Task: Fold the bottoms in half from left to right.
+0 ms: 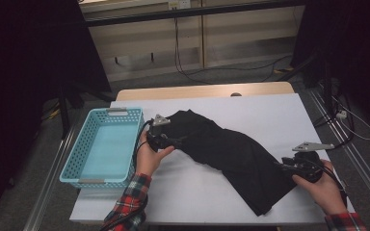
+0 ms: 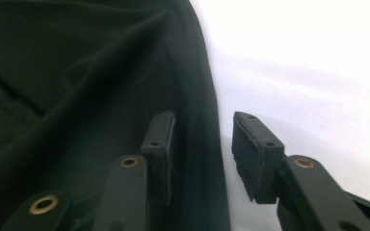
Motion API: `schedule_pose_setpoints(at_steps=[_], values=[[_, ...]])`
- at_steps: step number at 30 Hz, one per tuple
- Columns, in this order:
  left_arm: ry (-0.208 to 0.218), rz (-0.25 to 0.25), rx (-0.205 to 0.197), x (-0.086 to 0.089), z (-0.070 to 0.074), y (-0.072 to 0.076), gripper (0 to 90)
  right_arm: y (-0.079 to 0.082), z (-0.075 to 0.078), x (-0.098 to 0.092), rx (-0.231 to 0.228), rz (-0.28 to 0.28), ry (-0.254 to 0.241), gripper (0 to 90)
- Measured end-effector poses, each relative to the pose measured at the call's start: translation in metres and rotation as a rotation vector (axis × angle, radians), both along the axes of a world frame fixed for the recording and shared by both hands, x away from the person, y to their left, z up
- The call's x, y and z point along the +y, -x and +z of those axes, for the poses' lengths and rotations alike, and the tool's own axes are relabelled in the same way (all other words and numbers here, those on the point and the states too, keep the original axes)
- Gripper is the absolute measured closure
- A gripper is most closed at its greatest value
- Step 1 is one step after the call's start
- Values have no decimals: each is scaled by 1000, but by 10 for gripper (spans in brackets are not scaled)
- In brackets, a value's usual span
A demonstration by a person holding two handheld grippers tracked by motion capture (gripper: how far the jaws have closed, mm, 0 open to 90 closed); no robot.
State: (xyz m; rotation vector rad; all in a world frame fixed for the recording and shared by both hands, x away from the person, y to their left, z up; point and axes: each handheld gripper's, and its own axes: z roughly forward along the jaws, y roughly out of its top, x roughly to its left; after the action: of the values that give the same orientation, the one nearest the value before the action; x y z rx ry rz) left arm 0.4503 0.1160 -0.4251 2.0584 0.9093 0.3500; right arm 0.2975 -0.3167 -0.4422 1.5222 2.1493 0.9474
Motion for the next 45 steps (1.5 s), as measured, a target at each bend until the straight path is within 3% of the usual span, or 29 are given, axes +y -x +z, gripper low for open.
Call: schedule_pose_setpoints(at_steps=[6, 8, 11, 13, 22, 25, 29, 30, 32, 33, 34, 36, 45], values=[[2, 0, -1, 2, -1, 0, 138, 6, -3, -5, 46, -13, -9, 687], [4, 4, 2, 3, -1, 0, 138, 8, -5, -7, 36, -20, -19, 711], [2, 4, 1, 4, -1, -1, 138, 10, -5, -7, 60, -3, -48, 870], [5, 6, 4, 4, -1, -1, 138, 10, -5, -6, 69, 1, -64, 891], [3, -1, 2, 2, -1, 1, 139, 4, -1, -23, 61, -11, -51, 900], [1, 5, 2, 3, -1, 1, 138, 0, -3, -34, 66, -36, -54, 900], [-3, 1, 2, 3, -1, 1, 138, -3, -5, -48, 39, -82, -47, 897], [-5, 1, 1, 3, -1, 1, 138, -4, -5, -49, 36, -84, -48, 885], [-1, 1, 6, 3, -2, 1, 137, -5, -5, -47, 19, -81, -26, 719], [-3, -1, 6, 2, -2, 1, 137, -5, -4, -44, 16, -86, -13, 711], [1, -2, 8, 2, -2, 1, 137, -4, -3, -41, 15, -62, -18, 701], [-7, -5, 5, 2, -2, 1, 137, -3, 0, -33, -8, -38, -28, 569], [-13, -10, 5, 0, -2, 1, 135, 2, 6, 30, -43, 101, -54, 335]])
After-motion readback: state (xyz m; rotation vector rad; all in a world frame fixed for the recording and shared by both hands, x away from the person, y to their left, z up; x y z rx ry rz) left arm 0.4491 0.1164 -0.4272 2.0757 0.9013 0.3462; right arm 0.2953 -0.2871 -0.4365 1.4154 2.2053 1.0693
